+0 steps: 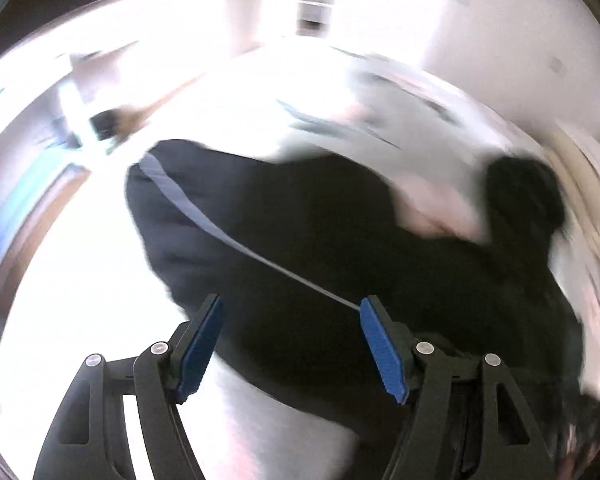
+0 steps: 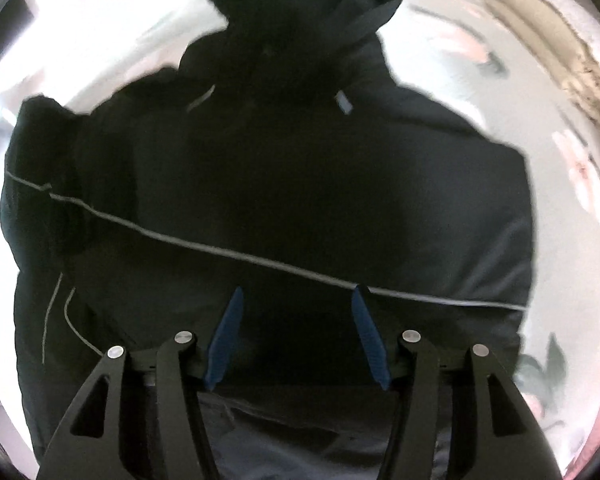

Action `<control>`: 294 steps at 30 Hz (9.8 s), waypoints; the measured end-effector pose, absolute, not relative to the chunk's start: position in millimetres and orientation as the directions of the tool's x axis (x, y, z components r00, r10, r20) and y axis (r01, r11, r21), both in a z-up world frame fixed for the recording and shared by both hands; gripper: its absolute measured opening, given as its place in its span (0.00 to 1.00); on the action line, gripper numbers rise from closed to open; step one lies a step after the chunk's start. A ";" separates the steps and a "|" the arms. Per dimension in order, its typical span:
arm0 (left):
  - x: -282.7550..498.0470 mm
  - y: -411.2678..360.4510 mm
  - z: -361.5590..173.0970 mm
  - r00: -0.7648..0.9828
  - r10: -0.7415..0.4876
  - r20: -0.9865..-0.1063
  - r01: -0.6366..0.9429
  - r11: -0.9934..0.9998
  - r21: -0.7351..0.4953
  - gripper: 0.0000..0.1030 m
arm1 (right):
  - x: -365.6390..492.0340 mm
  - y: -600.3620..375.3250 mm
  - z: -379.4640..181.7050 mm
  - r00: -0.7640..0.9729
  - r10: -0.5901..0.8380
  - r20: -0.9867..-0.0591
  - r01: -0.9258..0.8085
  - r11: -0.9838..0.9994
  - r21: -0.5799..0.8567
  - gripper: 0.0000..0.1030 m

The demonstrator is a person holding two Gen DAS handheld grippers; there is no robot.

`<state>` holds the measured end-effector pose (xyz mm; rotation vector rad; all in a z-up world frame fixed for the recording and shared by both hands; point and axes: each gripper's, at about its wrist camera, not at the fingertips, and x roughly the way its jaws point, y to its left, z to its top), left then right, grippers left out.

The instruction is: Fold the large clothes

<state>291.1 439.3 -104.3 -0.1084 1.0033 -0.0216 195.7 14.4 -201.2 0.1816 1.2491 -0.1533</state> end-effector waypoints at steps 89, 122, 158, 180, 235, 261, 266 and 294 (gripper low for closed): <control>152.1 155.0 -147.2 0.364 -0.432 -0.825 0.469 0.850 -0.238 0.22 | 123.7 -2.4 -159.0 0.377 0.057 -0.925 0.355 0.913 0.201 0.50; 192.5 275.1 -87.8 0.442 -0.454 -0.773 0.304 0.887 -0.348 0.76 | 179.4 9.2 -124.8 0.519 0.251 -0.817 0.228 0.880 0.416 0.31; 246.3 184.8 -204.3 0.270 -0.328 -0.905 0.455 0.872 -0.181 0.58 | 202.8 -52.1 -208.4 0.272 0.005 -0.962 0.348 0.932 0.103 0.45; 500.1 86.1 -136.0 0.419 -0.361 -0.833 0.441 0.883 -0.162 0.67 | 420.9 -146.2 -100.2 0.600 0.021 -0.800 0.318 0.911 0.262 0.69; 532.9 68.7 -243.1 0.183 -0.462 -0.868 0.565 0.772 -0.292 0.61 | 504.1 -129.3 -210.8 0.412 0.101 -0.906 0.205 0.958 0.200 0.39; 594.8 81.2 -238.7 0.000 -0.640 -0.768 0.379 0.710 -0.593 0.66 | 484.7 -209.3 -239.8 0.451 0.565 -0.690 0.192 0.694 0.694 0.53; 585.1 64.6 -244.3 0.010 -0.597 -0.803 0.416 0.732 -0.539 0.66 | 505.5 -192.0 -236.1 0.444 0.568 -0.693 0.153 0.714 0.683 0.51; 204.3 244.3 -112.4 0.161 -0.459 -0.874 0.699 0.678 -0.227 0.18 | 168.0 -39.6 -84.5 0.598 0.002 -0.801 0.045 0.998 0.037 0.16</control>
